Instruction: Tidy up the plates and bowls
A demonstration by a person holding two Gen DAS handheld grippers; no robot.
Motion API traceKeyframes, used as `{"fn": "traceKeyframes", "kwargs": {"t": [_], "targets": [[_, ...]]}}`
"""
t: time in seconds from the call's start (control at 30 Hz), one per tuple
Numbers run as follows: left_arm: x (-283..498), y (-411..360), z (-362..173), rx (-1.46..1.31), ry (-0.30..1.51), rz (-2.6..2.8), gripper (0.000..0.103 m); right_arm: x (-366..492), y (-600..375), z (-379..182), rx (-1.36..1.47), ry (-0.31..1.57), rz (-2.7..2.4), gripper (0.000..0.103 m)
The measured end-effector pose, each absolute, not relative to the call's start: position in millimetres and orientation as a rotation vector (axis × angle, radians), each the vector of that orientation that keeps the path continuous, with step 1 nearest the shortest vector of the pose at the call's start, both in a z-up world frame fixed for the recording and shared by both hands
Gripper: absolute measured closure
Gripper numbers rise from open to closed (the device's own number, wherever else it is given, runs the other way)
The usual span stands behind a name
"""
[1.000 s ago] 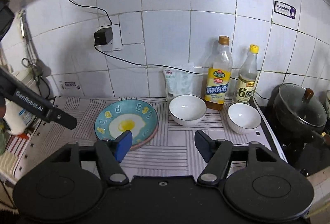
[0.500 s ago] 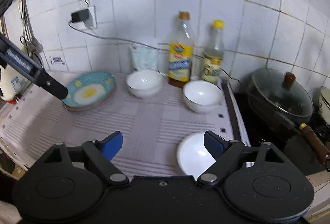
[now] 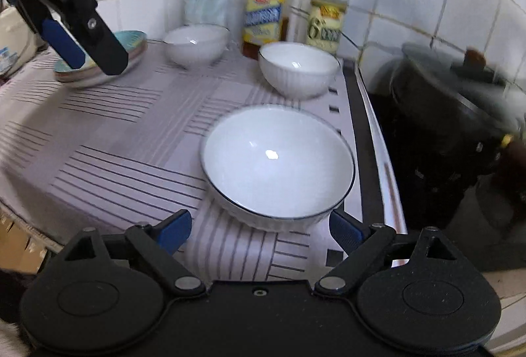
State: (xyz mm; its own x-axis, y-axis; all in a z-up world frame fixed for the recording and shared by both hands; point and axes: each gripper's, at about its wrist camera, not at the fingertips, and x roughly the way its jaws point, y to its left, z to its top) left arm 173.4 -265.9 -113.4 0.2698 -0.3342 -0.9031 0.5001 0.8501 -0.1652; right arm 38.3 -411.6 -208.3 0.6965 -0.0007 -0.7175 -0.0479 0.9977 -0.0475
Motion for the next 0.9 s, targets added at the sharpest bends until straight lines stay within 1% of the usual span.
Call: {"fn": "traceKeyframes", "kwargs": {"t": [0.1, 0.3, 0.37, 0.43, 0.5, 0.63, 0.67, 0.7, 0.73, 0.9], "targets": [[178.1, -282.7, -132.8, 0.152, 1.191, -0.577, 0.017, 43.2, -416.6, -227.8, -0.035, 0.787, 0.000, 0.010], [183.7, -310.7, -166.4, 0.132, 1.212, -0.621, 0.022, 41.4, -422.1, -240.7, 0.010, 0.698, -0.018, 0.010], [183.6, -320.7, -178.1, 0.138, 1.210, -0.637, 0.028, 42.0, -422.4, -244.5, 0.022, 0.663, -0.024, 0.010], [185.0, -326.9, -185.5, 0.146, 1.230, -0.639, 0.042, 44.5, -423.5, -248.6, 0.039, 0.645, -0.025, 0.010], [184.9, -331.2, -191.9, 0.137, 1.244, -0.643, 0.049, 47.8, -423.1, -250.6, 0.043, 0.623, -0.024, 0.010], [182.1, -335.2, -196.1, 0.120, 1.243, -0.681, 0.072, 49.6, -420.1, -251.5, 0.048, 0.606, -0.028, 0.010], [181.2, -336.7, -195.5, 0.119, 1.239, -0.688, 0.075, 51.7, -420.7, -251.5, 0.052, 0.606, -0.029, 0.010], [180.4, -338.3, -194.9, 0.119, 1.237, -0.696, 0.082, 52.0, -420.0, -251.4, 0.053, 0.605, -0.031, 0.010], [179.1, -340.2, -193.9, 0.121, 1.236, -0.703, 0.085, 51.2, -419.2, -251.3, 0.052, 0.603, -0.034, 0.010], [175.0, -345.0, -191.9, 0.155, 1.223, -0.686, 0.086, 51.4, -420.9, -250.2, 0.061, 0.610, -0.031, 0.010]]}}
